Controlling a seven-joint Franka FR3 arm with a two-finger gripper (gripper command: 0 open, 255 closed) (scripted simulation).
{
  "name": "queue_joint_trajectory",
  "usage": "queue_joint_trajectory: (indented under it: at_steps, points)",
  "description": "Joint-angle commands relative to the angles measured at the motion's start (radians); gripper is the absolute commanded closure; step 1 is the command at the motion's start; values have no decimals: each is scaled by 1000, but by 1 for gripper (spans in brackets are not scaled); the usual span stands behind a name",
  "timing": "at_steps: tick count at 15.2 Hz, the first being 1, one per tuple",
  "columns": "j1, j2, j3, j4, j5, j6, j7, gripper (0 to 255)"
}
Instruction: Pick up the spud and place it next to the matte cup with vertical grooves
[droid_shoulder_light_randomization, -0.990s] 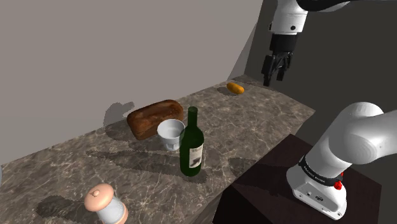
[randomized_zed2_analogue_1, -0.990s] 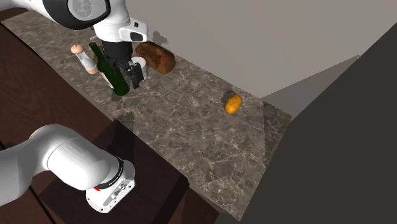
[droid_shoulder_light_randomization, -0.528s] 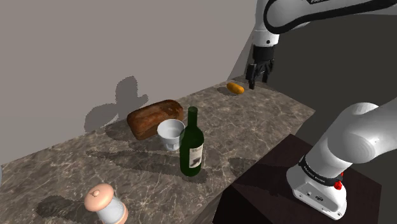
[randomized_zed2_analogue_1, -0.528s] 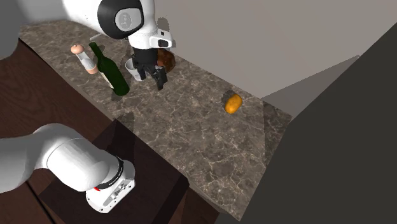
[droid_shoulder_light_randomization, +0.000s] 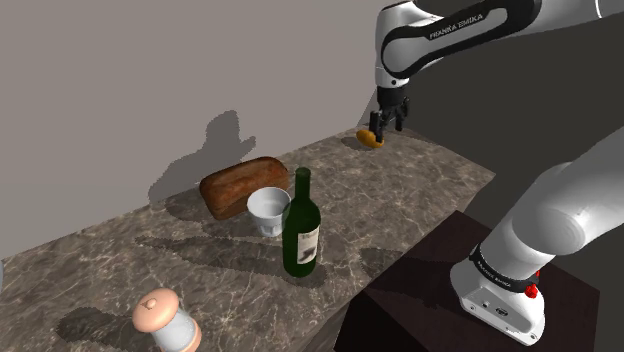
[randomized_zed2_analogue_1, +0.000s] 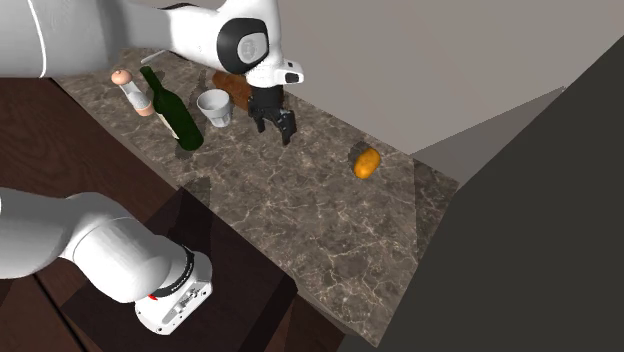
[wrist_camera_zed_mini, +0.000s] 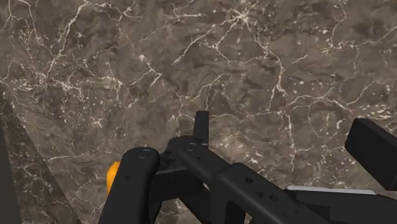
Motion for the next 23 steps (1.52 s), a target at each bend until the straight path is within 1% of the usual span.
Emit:
queue_joint_trajectory:
  at_steps: [1, 6, 12, 18, 23]
  points:
    - [-11, 77, -3, 36, -33, 42, 10, 0]
    - [-33, 258, -15, 144, -115, 116, 39, 0]
    - [-49, 475, -41, 314, -207, 166, 73, 0]
    - [-57, 694, -77, 528, -276, 177, 90, 0]
    - [-65, 884, -107, 749, -312, 157, 86, 0]
